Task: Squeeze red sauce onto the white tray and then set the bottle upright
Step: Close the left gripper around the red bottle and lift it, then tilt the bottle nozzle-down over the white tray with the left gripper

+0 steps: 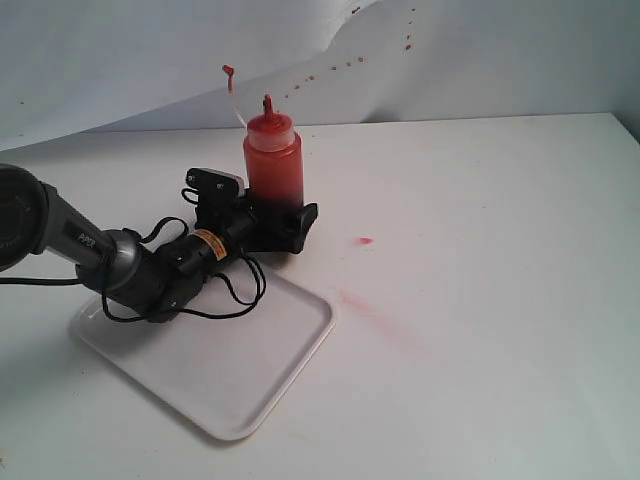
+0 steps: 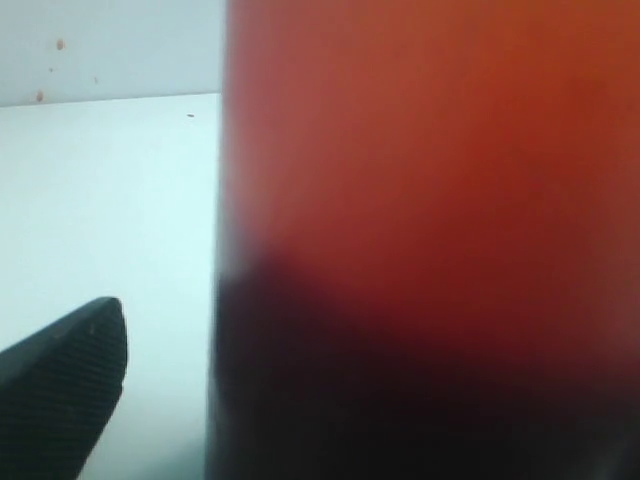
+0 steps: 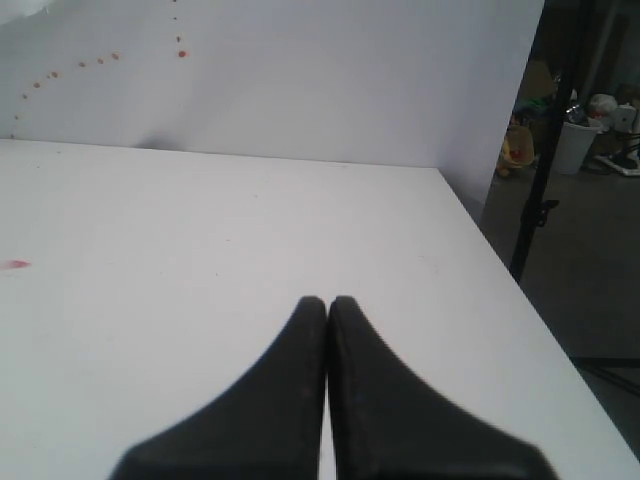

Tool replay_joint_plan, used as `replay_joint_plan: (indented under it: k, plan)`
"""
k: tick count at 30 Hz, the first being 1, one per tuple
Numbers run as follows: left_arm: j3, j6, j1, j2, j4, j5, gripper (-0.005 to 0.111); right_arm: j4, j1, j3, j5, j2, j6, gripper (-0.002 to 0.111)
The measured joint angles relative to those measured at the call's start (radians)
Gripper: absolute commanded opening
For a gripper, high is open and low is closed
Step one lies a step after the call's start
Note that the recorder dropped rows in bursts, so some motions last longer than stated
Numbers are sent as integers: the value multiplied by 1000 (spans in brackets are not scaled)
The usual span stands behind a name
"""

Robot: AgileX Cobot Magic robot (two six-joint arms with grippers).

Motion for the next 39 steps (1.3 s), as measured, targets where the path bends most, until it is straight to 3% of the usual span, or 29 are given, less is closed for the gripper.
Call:
replay_joint_plan:
  k: [15, 17, 23, 26, 39]
  plan:
    - [-1, -4, 0, 0, 4, 2, 100, 0, 0, 0, 0, 0, 0, 0]
    - [-1, -6, 0, 0, 4, 2, 88, 0, 0, 0, 0, 0, 0, 0]
    - [-9, -15, -4, 2, 11, 5, 26, 0, 0, 0, 0, 0, 0, 0]
    - [-9, -15, -4, 2, 9, 5, 2, 0, 0, 0, 0, 0, 0, 0]
    - [15, 21, -4, -51, 57, 24, 1, 0, 0, 0, 0, 0, 0, 0]
